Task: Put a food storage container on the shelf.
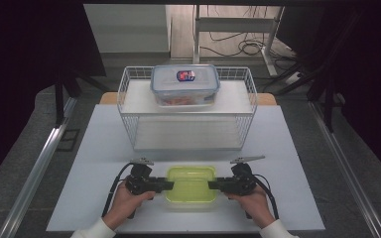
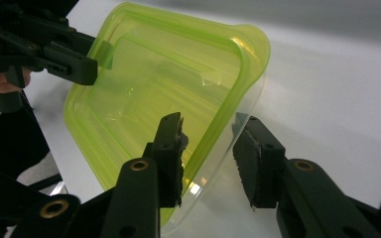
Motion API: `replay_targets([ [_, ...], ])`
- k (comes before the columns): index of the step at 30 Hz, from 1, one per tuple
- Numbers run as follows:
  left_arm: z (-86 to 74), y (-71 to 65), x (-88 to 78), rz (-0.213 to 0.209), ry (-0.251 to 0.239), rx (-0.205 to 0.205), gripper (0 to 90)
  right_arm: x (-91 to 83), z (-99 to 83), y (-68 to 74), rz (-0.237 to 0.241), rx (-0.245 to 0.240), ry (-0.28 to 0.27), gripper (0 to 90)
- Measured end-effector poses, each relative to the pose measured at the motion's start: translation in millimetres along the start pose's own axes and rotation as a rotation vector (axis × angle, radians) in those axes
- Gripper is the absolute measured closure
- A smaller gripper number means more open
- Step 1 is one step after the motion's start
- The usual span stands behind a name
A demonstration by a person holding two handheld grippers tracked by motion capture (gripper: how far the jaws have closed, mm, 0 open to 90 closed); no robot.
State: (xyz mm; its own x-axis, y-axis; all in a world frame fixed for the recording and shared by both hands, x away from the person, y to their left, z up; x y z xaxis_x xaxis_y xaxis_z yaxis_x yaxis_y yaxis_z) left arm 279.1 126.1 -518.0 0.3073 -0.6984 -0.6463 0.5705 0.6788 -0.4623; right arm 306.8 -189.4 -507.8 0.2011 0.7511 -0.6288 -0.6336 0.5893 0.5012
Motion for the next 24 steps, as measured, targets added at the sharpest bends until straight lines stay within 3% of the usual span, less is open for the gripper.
replay_targets([
  [15,-5.2,-11.0,-7.3,0.02,-0.055,0.029,69.1,-7.1,-4.4,-0.2,0.027,0.061,-0.034,72.7],
  [21,-5.8,-10.9,-8.8,0.016,-0.074,0.024,71.5,-9.2,-4.6,0.5,0.03,0.077,-0.047,74.9],
  [24,-7.3,-9.3,-9.8,-0.003,-0.086,0.0,73.4,-10.3,-4.9,1.4,0.03,0.08,-0.056,76.1],
])
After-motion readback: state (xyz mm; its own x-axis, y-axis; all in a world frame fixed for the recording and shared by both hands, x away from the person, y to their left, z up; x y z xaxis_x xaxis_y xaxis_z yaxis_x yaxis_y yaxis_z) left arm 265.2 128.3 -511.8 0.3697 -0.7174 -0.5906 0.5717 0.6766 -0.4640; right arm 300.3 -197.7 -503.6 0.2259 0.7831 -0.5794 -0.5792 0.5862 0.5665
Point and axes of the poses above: each handheld gripper's, and its own axes: x roughly forward along the jaws, z roughly out of its top, y roughly to its left, the point moved 1 cm from there along x, roughly forward along the jaws, and after that the axes turned 3 degrees about z, right-handed, at the moved point
